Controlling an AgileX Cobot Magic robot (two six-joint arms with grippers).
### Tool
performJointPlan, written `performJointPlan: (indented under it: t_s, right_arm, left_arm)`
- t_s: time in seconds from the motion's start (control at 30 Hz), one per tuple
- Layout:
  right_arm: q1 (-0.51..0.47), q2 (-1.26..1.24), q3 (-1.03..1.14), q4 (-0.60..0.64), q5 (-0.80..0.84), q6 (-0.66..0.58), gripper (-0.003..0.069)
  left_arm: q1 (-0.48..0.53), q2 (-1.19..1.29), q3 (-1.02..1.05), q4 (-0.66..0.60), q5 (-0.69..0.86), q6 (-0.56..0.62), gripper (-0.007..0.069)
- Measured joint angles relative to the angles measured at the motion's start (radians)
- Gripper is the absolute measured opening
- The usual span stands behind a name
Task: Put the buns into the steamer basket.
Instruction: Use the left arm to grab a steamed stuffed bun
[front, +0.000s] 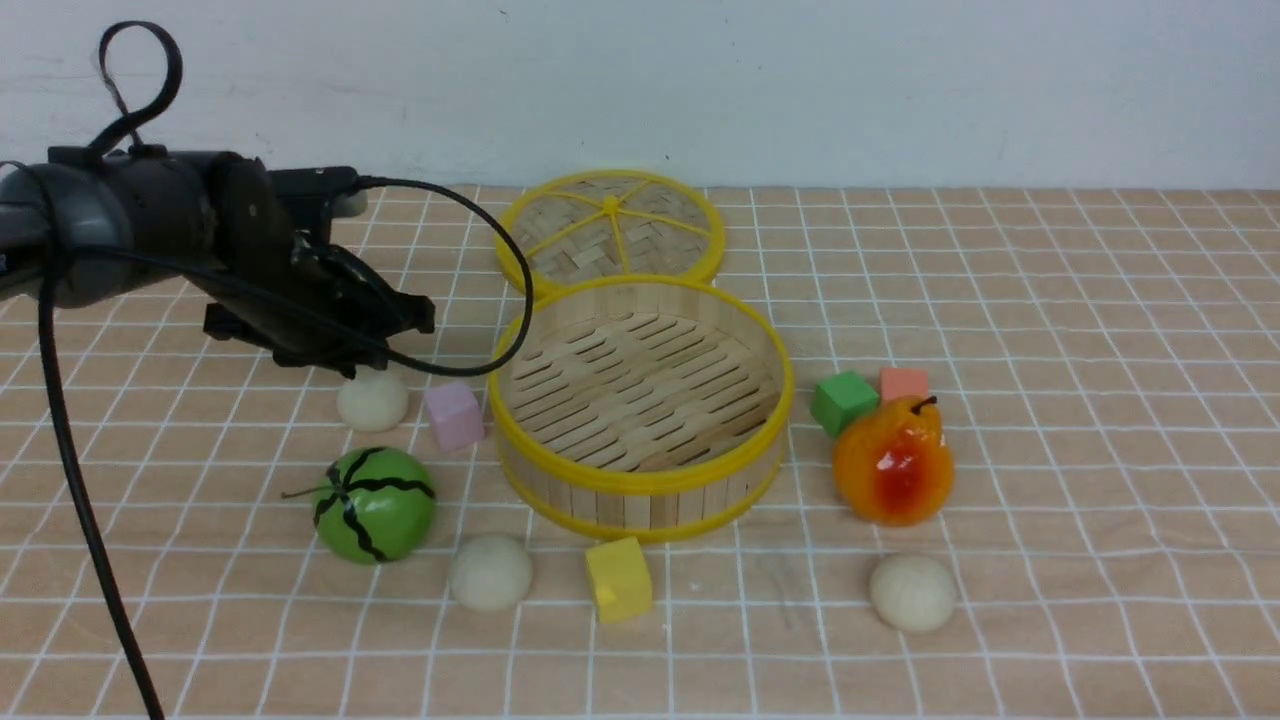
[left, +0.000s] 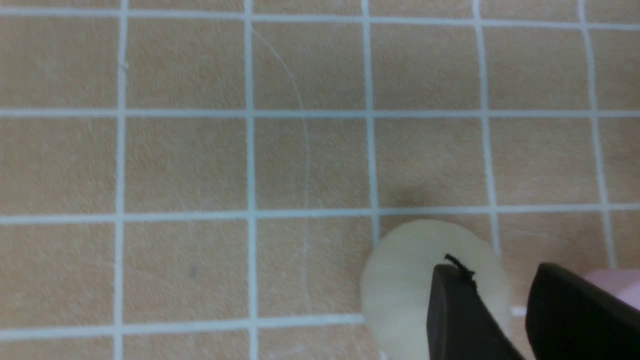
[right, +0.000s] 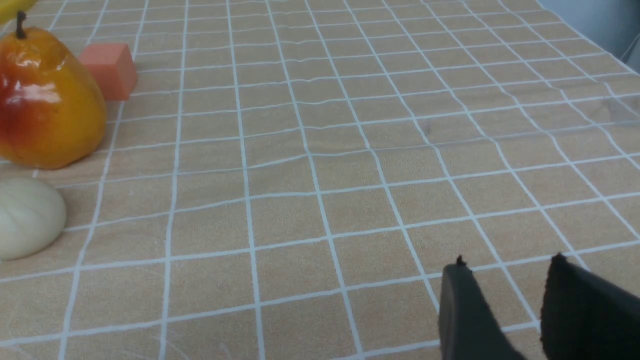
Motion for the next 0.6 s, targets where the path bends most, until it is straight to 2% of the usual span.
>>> performJointPlan:
  t_s: [0.37, 0.47, 0.53, 0.6]
  right_arm:
    - [0.0, 0.0, 0.0, 0.0, 0.0, 0.0, 0.0241]
    - [0.0, 0.0, 0.0, 0.0, 0.0, 0.0, 0.0241]
    - [0.0, 0.0, 0.0, 0.0, 0.0, 0.0, 0.0241]
    - [0.0, 0.0, 0.0, 0.0, 0.0, 0.0, 0.0241]
  left_arm:
    - [0.0, 0.051, -0.002, 0.028, -0.013, 0.0, 0.0216]
    - [0.0, 0.051, -0.006, 0.028, -0.006, 0.0, 0.0192]
    - [0.0, 0.051, -0.017, 0.02, 0.021, 0.012, 0.0131]
    - [0.0, 0.052, -0.05, 0.004, 0.073, 0.052, 0.0027]
